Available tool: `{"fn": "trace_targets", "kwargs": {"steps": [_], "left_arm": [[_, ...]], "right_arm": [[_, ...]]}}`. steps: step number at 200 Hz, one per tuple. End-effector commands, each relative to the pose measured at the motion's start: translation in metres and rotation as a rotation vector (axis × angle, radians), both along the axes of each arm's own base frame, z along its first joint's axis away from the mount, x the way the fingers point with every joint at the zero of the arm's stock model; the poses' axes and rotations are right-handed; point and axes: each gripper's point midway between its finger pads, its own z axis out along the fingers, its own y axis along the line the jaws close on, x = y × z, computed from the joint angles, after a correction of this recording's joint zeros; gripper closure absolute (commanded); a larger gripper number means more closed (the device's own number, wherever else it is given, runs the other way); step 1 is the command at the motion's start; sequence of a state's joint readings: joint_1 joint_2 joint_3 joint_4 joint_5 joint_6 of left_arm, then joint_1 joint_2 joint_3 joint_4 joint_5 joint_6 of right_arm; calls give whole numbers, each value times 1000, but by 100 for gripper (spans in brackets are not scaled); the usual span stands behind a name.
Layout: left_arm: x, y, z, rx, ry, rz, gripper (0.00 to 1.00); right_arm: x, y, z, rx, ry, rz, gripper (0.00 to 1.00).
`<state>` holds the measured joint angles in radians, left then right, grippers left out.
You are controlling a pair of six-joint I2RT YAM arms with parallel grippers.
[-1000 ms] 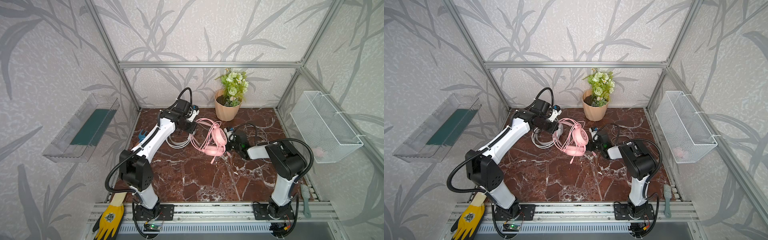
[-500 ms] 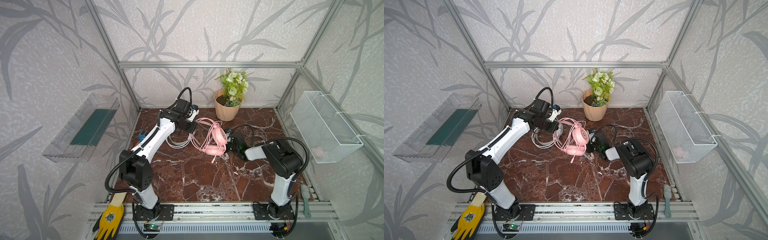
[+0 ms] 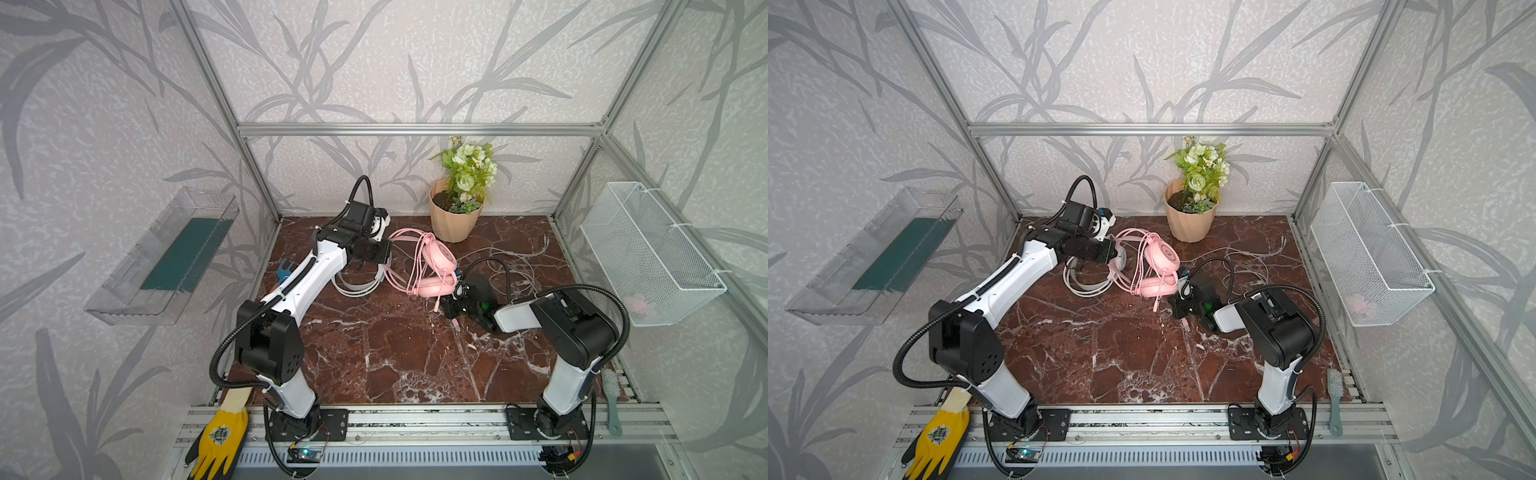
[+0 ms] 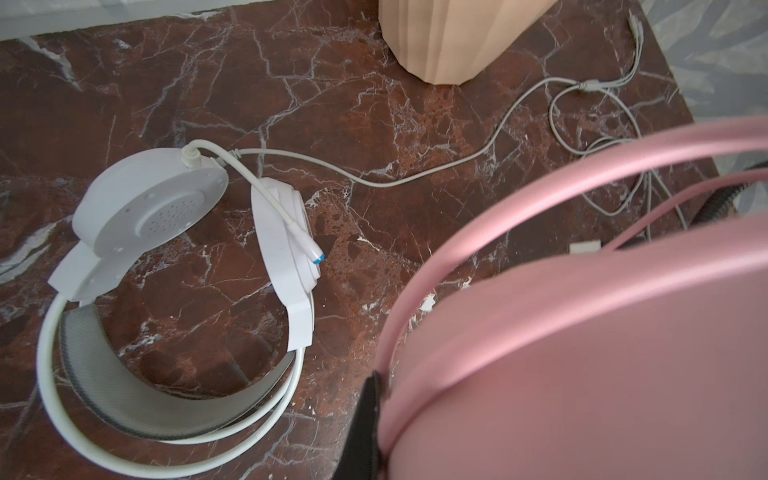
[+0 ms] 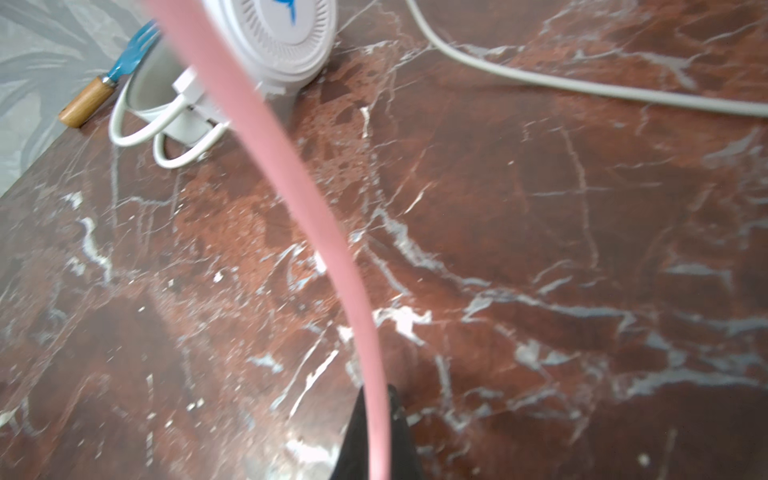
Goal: Wrap the headphones
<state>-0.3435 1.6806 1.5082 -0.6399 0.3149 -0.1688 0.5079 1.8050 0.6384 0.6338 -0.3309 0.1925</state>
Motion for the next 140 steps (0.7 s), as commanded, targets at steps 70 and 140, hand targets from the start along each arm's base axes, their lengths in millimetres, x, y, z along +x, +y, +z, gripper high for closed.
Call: {"fn": "trace_targets", "kwargs": {"steps": [70, 140], "left_arm": [[21, 5, 54, -287, -95, 295, 100], [26, 25, 45, -267, -65, 453, 100]], "right_arm": [[-18, 8, 23, 58, -104, -11, 100], [-37, 19, 26, 63, -163, 56, 100]]}}
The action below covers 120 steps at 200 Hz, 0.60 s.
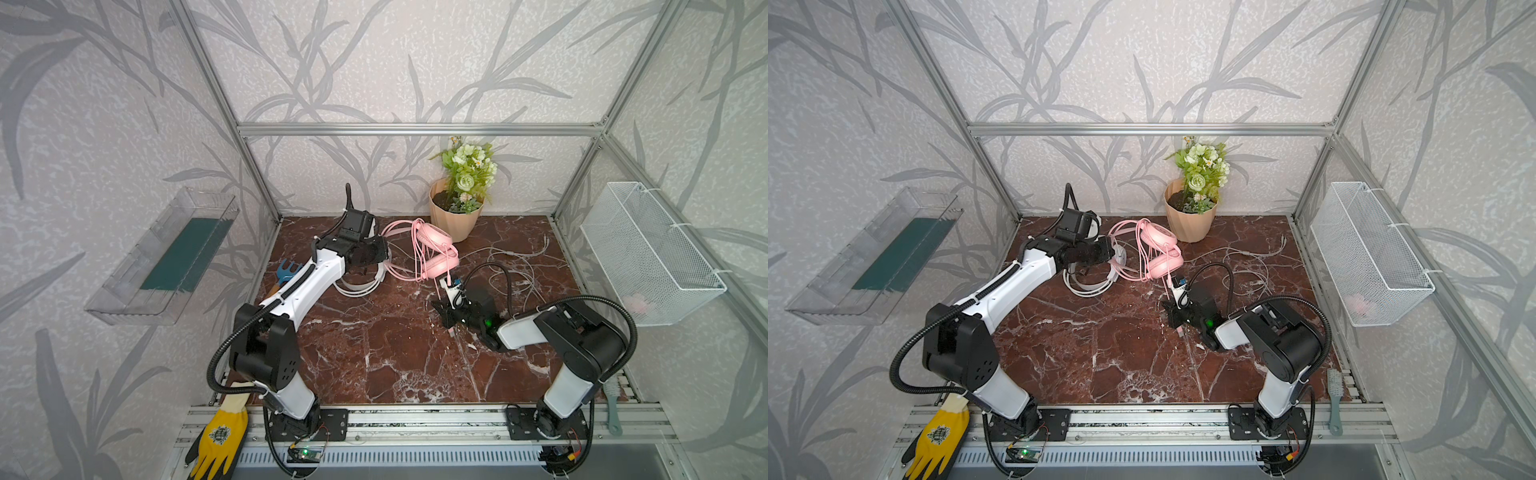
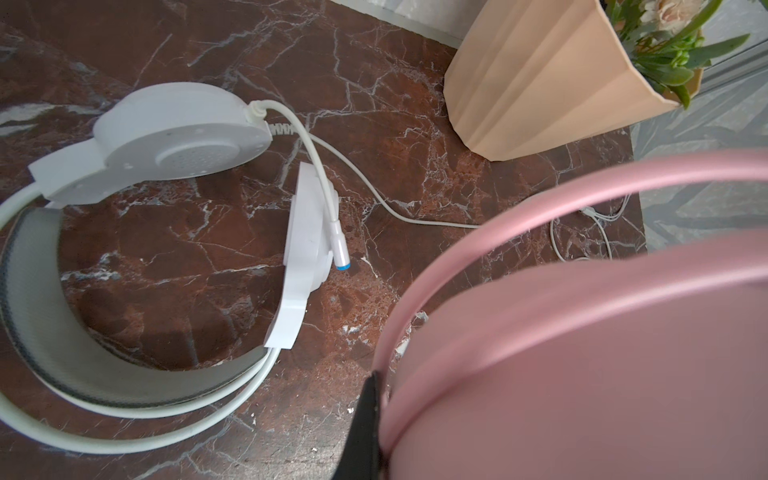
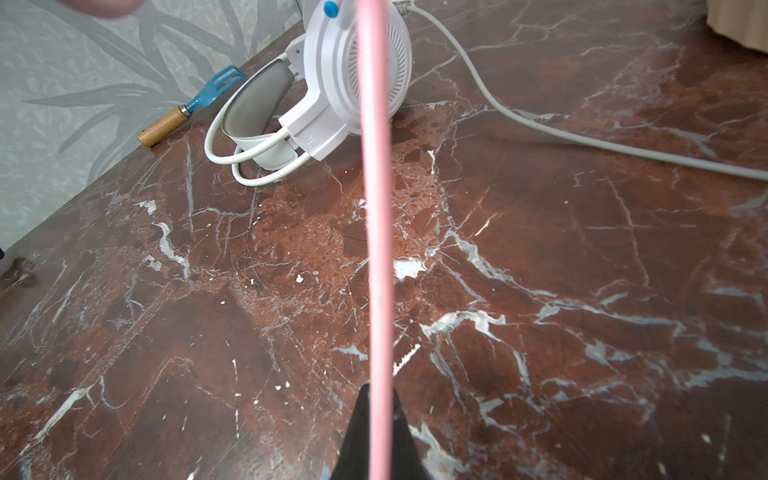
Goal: Wrap the headphones
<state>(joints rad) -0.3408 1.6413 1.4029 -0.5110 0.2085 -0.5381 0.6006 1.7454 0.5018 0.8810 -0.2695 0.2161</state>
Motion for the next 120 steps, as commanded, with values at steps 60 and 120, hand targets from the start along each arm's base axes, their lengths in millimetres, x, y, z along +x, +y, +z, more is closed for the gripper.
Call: {"fn": "trace_targets", "kwargs": {"steps": [60, 120], "left_arm": [[17, 23, 52, -36, -122, 193, 100], [12, 33, 38, 2, -88, 249, 100]], "right_arm": [[-36, 11, 9, -41, -74, 121, 96], [-66, 11, 3, -205, -95, 233, 94]]}}
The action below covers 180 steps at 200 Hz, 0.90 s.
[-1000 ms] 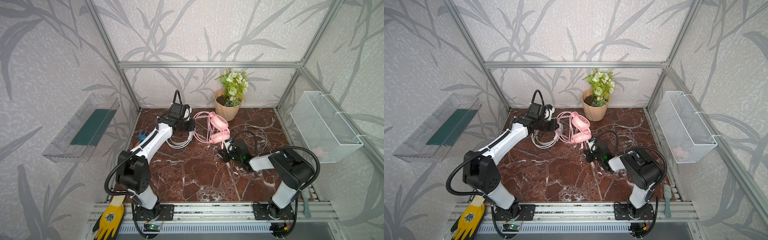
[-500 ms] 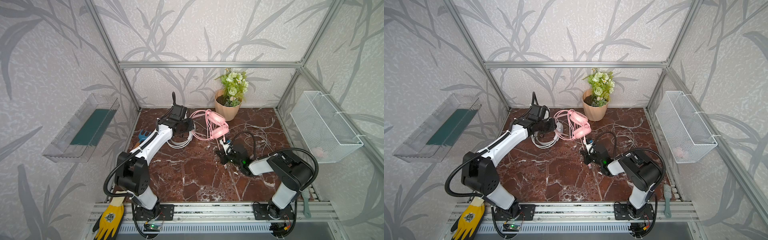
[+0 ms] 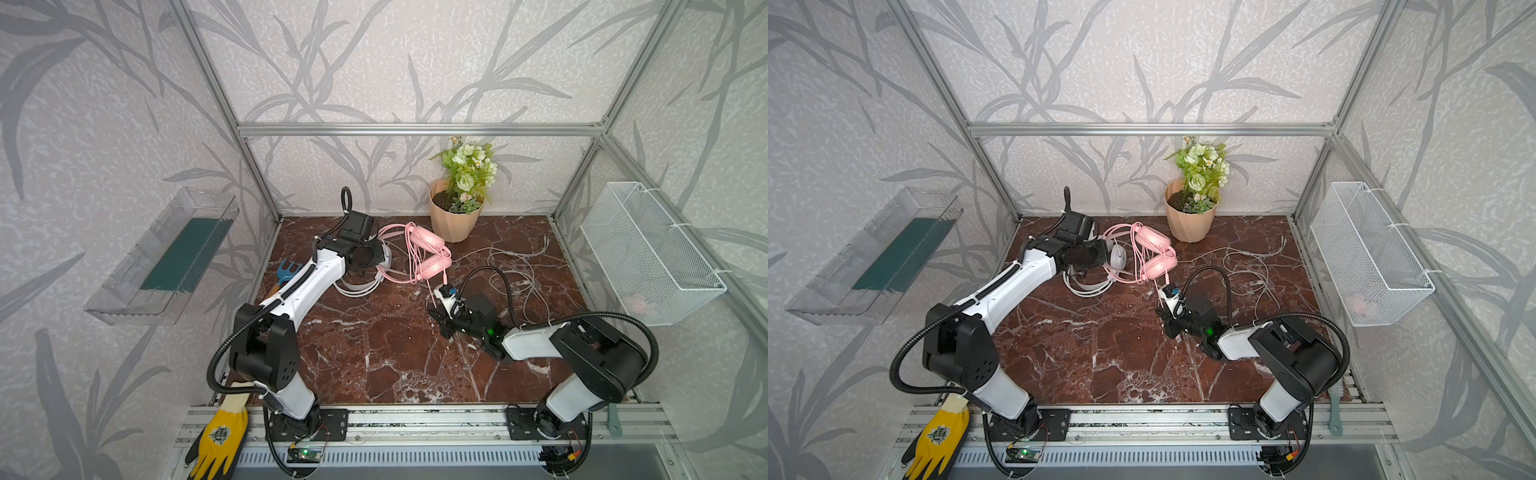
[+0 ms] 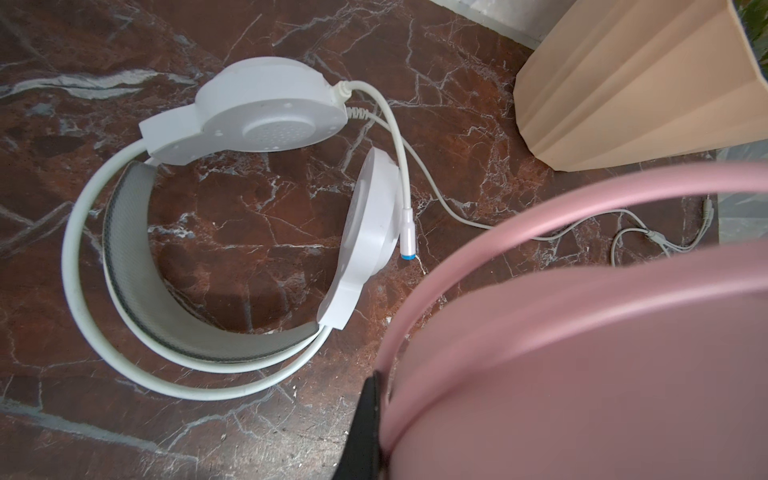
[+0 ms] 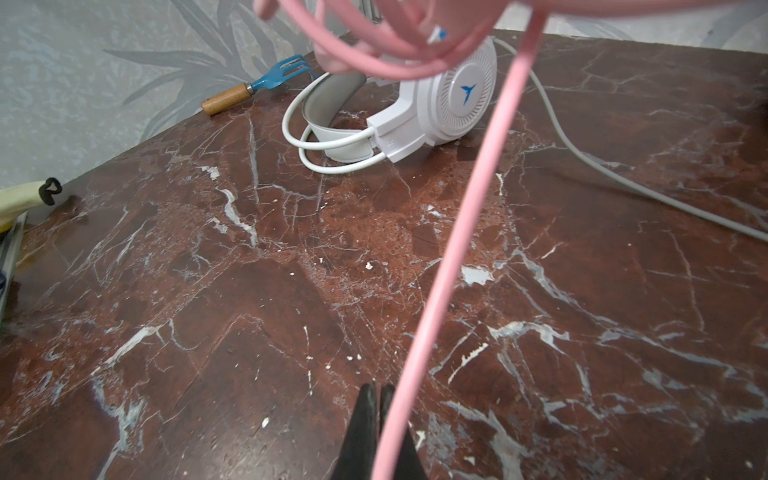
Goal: Wrap the headphones
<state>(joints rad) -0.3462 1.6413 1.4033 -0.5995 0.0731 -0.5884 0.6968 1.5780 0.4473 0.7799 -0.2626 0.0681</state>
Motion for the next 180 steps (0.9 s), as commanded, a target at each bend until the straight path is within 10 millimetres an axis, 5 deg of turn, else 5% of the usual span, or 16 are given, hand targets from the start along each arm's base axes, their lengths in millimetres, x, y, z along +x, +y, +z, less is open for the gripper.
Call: {"fn": "trace_targets", "kwargs": {"steps": [1, 65, 136, 180], "left_arm": [[19, 9, 53, -82, -161, 125, 100], [11, 10, 39, 10, -121, 128, 100], [3, 13, 17, 86, -58, 108, 100], [0, 18, 10, 168, -17, 66, 100]], "right_arm": [[-25, -5, -19, -139, 15, 75, 94], [-45, -10, -4, -361, -74, 218, 93], [-64, 15, 19, -461, -103, 417, 96], [-72, 14, 31, -620, -131, 559, 100]]}}
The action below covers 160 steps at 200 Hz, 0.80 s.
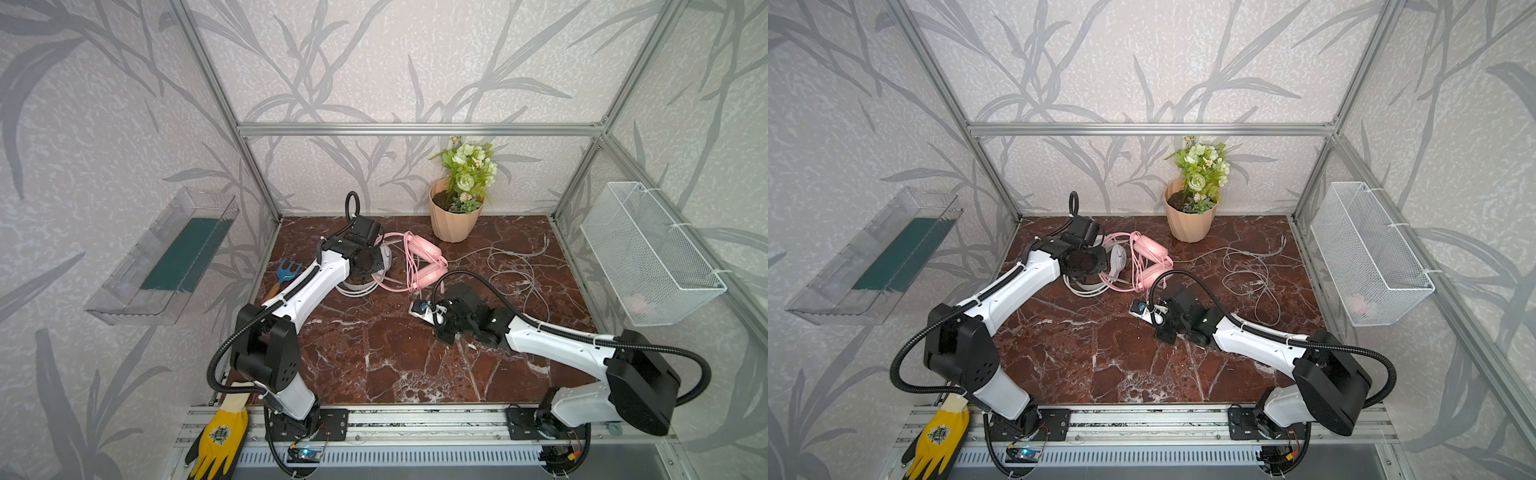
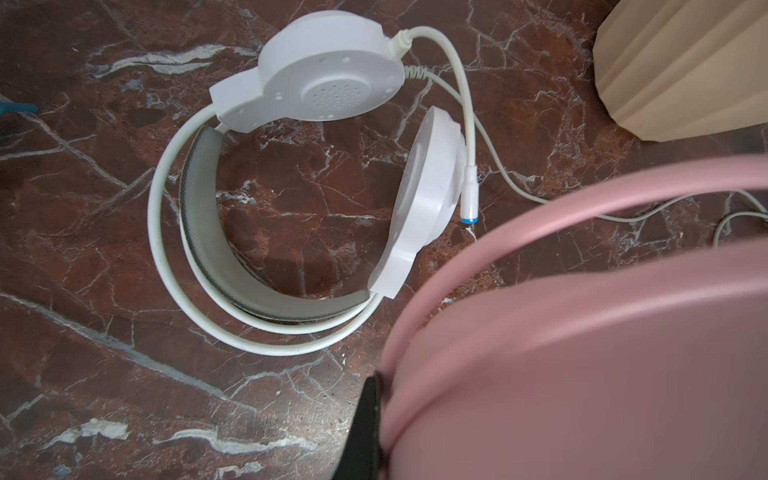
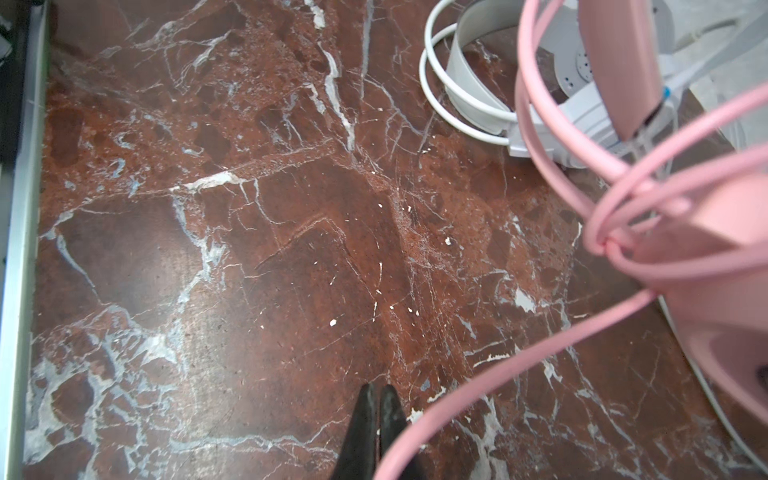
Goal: Wrap the headphones
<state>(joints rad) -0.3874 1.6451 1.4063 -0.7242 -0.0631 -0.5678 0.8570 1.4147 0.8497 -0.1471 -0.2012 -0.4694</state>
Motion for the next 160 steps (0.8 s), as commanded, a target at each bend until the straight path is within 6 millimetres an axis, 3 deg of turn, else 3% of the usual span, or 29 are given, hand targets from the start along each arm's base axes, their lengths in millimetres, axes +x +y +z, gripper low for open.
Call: {"fn": "trace_targets", "kwargs": {"steps": [1, 53, 160], "left_arm": [[21, 4, 26, 12, -91, 38, 100], [15, 0, 13, 42, -25, -12, 100], [6, -5, -12, 42, 27, -13, 100]], "right_arm": [[-23, -12, -8, -147, 32, 132, 100], [-39, -20, 12, -256, -15, 314, 100], [-68, -37, -3, -575, 107, 443, 100]]}}
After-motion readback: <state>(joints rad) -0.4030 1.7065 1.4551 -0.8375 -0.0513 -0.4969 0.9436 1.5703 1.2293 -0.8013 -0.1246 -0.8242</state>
